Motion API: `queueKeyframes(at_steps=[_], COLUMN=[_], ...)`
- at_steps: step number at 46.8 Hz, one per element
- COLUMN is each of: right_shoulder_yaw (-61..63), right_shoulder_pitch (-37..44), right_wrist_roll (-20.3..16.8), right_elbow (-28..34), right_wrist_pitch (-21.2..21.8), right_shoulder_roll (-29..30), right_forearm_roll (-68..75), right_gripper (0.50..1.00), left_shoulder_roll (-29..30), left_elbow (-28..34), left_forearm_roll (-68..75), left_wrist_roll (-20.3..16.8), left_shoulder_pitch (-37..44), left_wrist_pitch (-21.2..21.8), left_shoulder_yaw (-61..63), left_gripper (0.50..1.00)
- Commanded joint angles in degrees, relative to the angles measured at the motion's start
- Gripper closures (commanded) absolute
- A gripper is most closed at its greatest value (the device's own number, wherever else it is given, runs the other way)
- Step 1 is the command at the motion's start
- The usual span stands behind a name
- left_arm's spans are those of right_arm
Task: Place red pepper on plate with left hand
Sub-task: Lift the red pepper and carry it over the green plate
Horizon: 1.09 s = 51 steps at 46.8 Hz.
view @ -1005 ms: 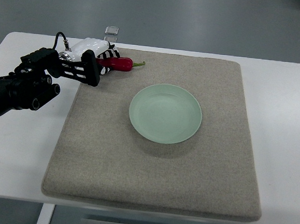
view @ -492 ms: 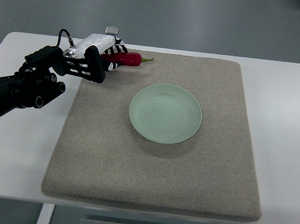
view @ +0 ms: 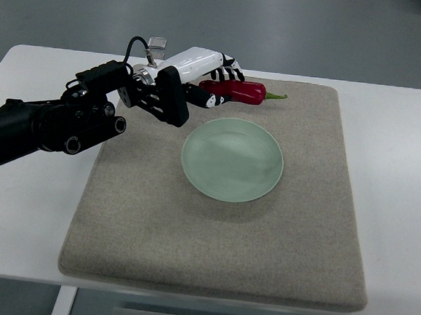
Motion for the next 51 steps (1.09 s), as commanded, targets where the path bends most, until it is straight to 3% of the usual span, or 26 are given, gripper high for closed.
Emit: queueKeyframes(at_steps=[1, 12, 46, 47, 51], right_shoulder_yaw=[0.0, 0.0, 0.0, 0.0, 0.0], right_shoulder_pitch=[0.0, 0.0, 0.0, 0.0, 0.0], right_wrist_roll=[-0.01, -0.01, -0.01, -0.01, -0.01], right_elbow=[0.0, 0.0, 0.0, 0.0, 0.0], right_wrist_pitch=[0.0, 0.0, 0.0, 0.0, 0.0], right_shoulder_roll=[0.0, 0.0, 0.0, 0.0, 0.0], right_forearm_roll=[0.0, 0.0, 0.0, 0.0, 0.0], right_gripper=[0.572, 0.572, 0.572, 0.572, 0.572], left_shoulder_roll=[-0.01, -0.1, 0.43, 0.43, 0.87], left_elbow=[-2.44, -6.05, -5.87, -5.87, -5.87], left_forearm_roll=[0.56, 3.55, 2.58, 2.58, 2.5], left_wrist_roll=[-0.36, -1.15, -1.15, -1.15, -1.15], left_shoulder_pitch=[-0.21, 1.11, 3.13, 3.21, 3.22], left_wrist_pitch=[-0.21, -1.08, -0.91, -0.82, -0.3], left_shoulder_yaw=[0.42, 2.53, 6.49, 6.31, 5.96], left_gripper=[1.0, 1.0, 1.0, 0.992, 0.823])
